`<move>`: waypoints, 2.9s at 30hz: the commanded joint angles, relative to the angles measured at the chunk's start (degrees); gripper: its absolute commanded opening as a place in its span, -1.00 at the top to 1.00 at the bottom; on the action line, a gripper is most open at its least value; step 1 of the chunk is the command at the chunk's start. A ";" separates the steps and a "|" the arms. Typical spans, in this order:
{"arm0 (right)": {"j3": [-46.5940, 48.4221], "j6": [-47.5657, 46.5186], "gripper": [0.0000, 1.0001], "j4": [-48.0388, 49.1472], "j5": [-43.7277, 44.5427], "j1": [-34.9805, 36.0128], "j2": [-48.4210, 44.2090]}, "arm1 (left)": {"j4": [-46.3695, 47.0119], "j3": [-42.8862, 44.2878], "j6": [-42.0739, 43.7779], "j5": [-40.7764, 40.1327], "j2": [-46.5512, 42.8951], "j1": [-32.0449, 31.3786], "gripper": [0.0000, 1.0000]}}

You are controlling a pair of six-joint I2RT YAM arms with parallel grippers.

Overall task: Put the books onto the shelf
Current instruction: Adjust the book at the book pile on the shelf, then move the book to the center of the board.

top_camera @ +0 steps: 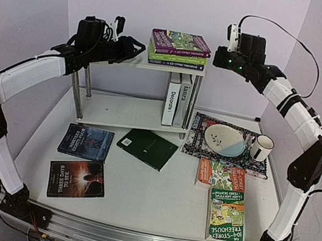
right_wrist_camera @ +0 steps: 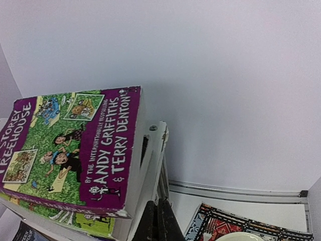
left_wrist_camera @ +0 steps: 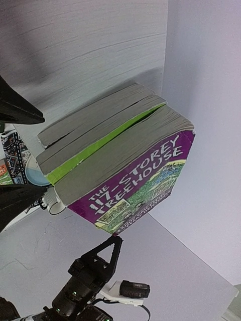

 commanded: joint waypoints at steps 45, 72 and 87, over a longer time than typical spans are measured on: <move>-34.39 -1.33 -0.77 6.59 -14.03 -0.56 -27.77 | 2.88 -4.24 -1.79 8.46 -8.70 1.04 0.06; -86.89 27.29 -0.97 -3.69 -9.74 -0.49 -50.66 | 15.10 -44.53 -0.04 2.26 -20.82 -20.78 -0.80; -92.63 39.79 -0.97 -21.68 -1.29 -0.50 -62.65 | 19.76 -42.59 -1.82 0.72 -8.91 -27.78 -0.80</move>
